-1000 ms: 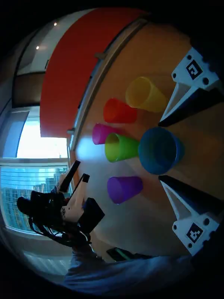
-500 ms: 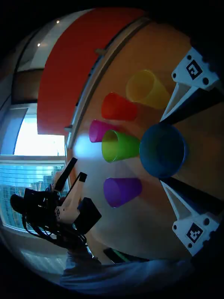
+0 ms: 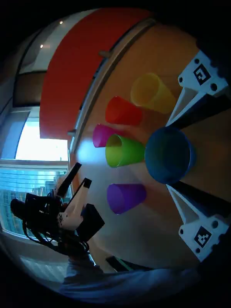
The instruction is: Pour water
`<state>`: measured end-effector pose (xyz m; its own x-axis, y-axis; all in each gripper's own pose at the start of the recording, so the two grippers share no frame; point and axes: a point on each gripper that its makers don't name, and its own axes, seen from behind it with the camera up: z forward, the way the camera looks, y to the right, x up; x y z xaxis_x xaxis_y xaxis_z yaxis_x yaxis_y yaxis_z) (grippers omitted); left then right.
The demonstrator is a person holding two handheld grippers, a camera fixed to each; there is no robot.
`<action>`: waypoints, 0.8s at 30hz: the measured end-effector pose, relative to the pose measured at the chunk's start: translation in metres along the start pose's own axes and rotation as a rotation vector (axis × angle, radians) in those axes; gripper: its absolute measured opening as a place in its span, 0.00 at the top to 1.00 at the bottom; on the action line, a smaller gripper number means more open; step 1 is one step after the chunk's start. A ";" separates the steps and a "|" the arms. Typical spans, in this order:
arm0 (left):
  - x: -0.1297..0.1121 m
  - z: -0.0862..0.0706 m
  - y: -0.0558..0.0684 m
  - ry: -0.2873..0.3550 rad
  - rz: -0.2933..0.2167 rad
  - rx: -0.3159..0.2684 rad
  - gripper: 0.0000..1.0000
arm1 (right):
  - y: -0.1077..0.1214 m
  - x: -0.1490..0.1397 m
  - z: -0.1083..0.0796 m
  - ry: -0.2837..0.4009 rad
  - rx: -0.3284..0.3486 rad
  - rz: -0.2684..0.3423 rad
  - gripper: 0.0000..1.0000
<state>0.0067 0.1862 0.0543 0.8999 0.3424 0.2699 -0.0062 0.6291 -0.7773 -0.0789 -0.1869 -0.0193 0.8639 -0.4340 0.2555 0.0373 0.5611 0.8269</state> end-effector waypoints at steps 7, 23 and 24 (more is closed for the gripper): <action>-0.002 0.003 0.007 -0.024 -0.002 -0.019 0.01 | 0.008 0.016 -0.017 0.047 -0.035 0.004 0.09; -0.020 0.022 0.014 -0.107 0.009 -0.018 0.01 | 0.035 0.074 -0.074 0.208 -0.140 0.015 0.09; -0.022 0.024 0.015 -0.111 0.010 -0.018 0.01 | 0.037 0.076 -0.077 0.216 -0.145 0.016 0.09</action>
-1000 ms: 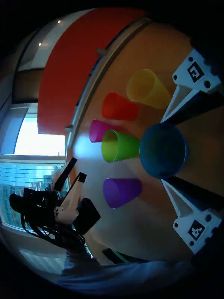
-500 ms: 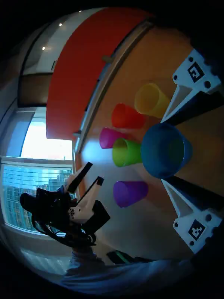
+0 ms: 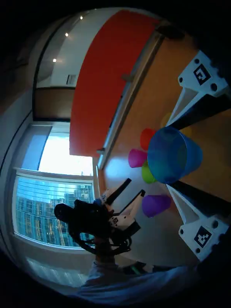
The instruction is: Pour water
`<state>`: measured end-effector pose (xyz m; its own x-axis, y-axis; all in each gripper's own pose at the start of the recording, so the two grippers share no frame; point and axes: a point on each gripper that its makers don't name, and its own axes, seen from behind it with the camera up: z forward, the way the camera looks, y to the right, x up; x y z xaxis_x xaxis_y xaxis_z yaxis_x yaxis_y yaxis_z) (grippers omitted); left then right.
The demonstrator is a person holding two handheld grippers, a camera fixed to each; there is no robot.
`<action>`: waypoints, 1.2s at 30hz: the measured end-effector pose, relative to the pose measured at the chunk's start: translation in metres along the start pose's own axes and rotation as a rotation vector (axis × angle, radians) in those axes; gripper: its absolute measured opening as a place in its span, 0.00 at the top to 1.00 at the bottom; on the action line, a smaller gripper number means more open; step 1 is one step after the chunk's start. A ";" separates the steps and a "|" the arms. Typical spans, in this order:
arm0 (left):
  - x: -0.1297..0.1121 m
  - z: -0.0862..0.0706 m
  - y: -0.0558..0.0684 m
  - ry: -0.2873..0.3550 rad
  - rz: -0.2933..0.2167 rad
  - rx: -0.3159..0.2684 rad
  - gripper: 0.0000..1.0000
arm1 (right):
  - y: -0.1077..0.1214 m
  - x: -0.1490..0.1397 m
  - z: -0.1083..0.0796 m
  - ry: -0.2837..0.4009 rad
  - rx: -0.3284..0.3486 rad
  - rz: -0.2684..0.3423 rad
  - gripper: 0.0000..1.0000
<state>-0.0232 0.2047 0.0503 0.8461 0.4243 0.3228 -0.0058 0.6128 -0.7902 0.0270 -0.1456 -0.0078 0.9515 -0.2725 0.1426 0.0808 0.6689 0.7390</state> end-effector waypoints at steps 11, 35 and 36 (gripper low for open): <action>-0.007 0.021 0.012 -0.032 0.003 -0.023 0.01 | 0.015 0.027 -0.016 0.057 -0.046 -0.004 0.09; -0.011 0.059 0.014 -0.048 -0.032 -0.025 0.01 | 0.027 0.059 -0.032 0.128 -0.089 -0.006 0.09; -0.010 0.060 0.014 -0.046 -0.032 -0.026 0.01 | 0.027 0.059 -0.033 0.128 -0.090 -0.006 0.09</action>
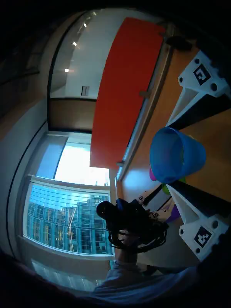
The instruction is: Pour water
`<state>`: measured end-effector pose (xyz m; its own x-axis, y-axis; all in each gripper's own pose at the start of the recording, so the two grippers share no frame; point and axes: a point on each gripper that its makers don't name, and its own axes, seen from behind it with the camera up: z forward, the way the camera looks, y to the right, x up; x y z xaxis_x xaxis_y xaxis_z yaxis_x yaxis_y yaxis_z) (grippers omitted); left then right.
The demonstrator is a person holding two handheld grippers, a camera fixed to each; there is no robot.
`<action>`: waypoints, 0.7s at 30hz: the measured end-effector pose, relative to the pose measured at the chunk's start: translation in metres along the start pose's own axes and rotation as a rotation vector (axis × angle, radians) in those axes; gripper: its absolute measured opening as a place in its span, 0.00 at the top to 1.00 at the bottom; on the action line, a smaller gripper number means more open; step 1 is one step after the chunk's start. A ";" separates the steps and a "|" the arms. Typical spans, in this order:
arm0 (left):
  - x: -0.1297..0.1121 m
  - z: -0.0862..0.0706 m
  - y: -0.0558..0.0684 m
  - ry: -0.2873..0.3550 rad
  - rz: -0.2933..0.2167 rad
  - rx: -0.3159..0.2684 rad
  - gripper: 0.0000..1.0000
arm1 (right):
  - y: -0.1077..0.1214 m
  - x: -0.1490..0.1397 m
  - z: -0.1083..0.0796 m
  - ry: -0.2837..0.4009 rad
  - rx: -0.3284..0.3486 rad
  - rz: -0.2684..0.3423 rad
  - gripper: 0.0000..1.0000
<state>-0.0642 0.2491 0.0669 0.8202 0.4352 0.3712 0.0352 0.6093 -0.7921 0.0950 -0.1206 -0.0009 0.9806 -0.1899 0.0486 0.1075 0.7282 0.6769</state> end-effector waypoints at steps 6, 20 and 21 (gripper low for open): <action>0.001 0.004 -0.001 0.004 -0.004 0.009 0.01 | 0.002 0.002 -0.002 0.005 -0.006 0.000 0.09; 0.006 0.006 -0.011 0.036 -0.049 0.044 0.12 | 0.005 0.001 -0.005 0.009 -0.015 -0.001 0.09; 0.007 0.005 -0.011 0.041 -0.049 0.043 0.12 | 0.005 0.001 -0.005 0.009 -0.016 -0.001 0.09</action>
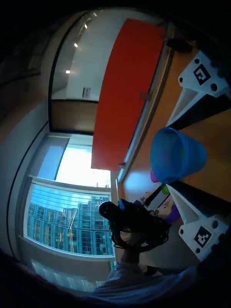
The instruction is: Pour water
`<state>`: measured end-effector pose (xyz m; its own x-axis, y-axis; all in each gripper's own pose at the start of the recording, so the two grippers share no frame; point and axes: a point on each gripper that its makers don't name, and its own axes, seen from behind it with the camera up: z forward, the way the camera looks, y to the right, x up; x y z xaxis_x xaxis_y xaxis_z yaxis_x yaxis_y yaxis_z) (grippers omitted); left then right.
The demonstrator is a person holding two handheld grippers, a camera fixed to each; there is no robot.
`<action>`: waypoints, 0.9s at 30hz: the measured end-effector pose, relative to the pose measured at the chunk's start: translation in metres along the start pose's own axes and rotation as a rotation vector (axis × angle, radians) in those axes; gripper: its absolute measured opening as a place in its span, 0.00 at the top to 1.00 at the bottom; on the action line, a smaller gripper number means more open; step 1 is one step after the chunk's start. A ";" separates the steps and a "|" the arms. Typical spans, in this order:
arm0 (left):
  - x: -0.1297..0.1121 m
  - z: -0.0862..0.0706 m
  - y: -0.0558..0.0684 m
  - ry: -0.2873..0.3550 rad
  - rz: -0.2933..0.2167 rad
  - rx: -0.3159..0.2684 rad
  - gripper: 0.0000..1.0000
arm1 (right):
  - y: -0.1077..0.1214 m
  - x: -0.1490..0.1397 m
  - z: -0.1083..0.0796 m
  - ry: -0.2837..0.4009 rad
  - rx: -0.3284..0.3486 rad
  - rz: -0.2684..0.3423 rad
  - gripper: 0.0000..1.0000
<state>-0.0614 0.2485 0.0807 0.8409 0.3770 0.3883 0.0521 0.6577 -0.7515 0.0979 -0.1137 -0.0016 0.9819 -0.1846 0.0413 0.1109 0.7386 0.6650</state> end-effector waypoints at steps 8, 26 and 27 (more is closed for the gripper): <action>0.014 -0.014 0.001 0.050 0.006 0.001 0.12 | 0.002 0.002 0.000 0.004 -0.005 0.005 0.09; 0.061 -0.072 -0.009 0.223 0.041 0.086 0.12 | 0.000 0.017 0.001 0.025 -0.011 0.008 0.09; 0.063 -0.076 -0.010 0.233 0.041 0.091 0.12 | 0.000 0.018 0.001 0.026 -0.010 0.007 0.09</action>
<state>0.0318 0.2162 0.0721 0.9432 0.2516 0.2170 -0.0249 0.7048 -0.7090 0.1155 -0.1178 0.0001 0.9863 -0.1628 0.0264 0.1056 0.7464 0.6571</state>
